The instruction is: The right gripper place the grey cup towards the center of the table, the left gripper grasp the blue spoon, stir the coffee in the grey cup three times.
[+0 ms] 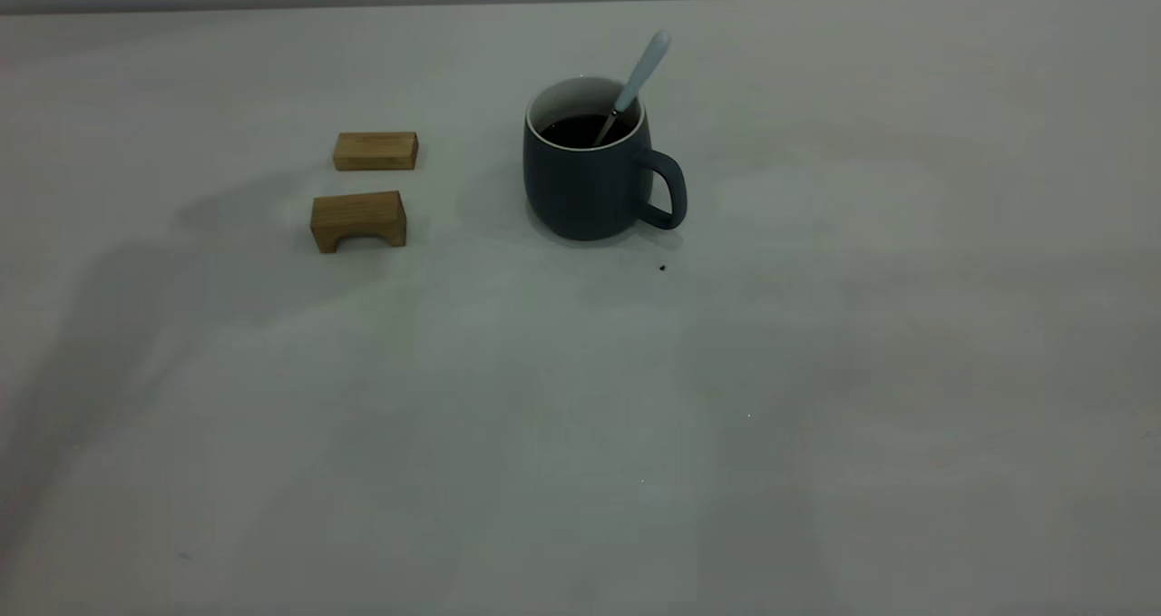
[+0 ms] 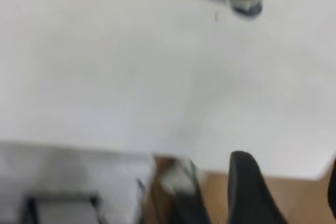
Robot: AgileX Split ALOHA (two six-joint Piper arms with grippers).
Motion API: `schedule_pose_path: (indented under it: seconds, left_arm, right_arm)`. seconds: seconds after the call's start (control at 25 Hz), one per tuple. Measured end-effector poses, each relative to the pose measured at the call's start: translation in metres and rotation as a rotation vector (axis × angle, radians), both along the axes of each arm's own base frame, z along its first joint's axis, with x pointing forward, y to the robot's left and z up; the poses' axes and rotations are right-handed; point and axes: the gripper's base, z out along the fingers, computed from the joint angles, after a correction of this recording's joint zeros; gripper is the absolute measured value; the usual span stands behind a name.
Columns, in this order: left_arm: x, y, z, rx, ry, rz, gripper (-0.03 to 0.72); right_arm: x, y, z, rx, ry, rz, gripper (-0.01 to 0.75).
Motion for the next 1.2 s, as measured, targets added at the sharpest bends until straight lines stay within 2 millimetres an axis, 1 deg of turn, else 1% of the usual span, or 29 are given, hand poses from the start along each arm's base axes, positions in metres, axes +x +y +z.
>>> schedule_pose_path:
  seconds: [0.08, 0.2, 0.28, 0.32, 0.4, 0.48, 0.64, 0.76, 0.88, 1.04, 1.12, 1.2]
  left_arm:
    - [-0.019, 0.013, 0.031, 0.113, -0.138, -0.055, 0.436]
    - [-0.058, 0.034, 0.076, 0.297, -0.343, -0.151, 0.436]
    - [-0.084, 0.045, 0.097, 0.389, -0.443, -0.213, 0.436]
    - [-0.097, 0.050, 0.105, 0.429, -0.485, -0.234, 0.436]
    - [-0.121, 0.057, 0.115, 0.488, -0.545, -0.279, 0.436]
    - [-0.146, 0.061, 0.118, 0.504, -0.582, -0.302, 0.436]
    - [-0.186, 0.068, 0.100, 0.510, -0.575, -0.322, 0.436]
    - [-0.213, 0.073, 0.073, 0.513, -0.537, -0.336, 0.436]
    - [-0.243, 0.078, 0.040, 0.516, -0.500, -0.349, 0.436]
    - [-0.280, 0.084, 0.005, 0.519, -0.521, -0.341, 0.436]
    - [-0.292, 0.088, -0.011, 0.536, -0.552, -0.309, 0.436]
    - [-0.303, 0.092, -0.024, 0.560, -0.583, -0.262, 0.436]
  right_arm:
    - [0.000, 0.000, 0.000, 0.000, 0.000, 0.000, 0.541]
    - [0.000, 0.000, 0.000, 0.000, 0.000, 0.000, 0.541]
    - [0.000, 0.000, 0.000, 0.000, 0.000, 0.000, 0.541]
    - [0.000, 0.000, 0.000, 0.000, 0.000, 0.000, 0.541]
    - [0.000, 0.000, 0.000, 0.000, 0.000, 0.000, 0.541]
    - [0.000, 0.000, 0.000, 0.000, 0.000, 0.000, 0.541]
    - [0.000, 0.000, 0.000, 0.000, 0.000, 0.000, 0.541]
    - [0.000, 0.000, 0.000, 0.000, 0.000, 0.000, 0.541]
    - [0.000, 0.000, 0.000, 0.000, 0.000, 0.000, 0.541]
    - [0.000, 0.000, 0.000, 0.000, 0.000, 0.000, 0.541]
    - [0.000, 0.000, 0.000, 0.000, 0.000, 0.000, 0.541]
    - [0.000, 0.000, 0.000, 0.000, 0.000, 0.000, 0.541]
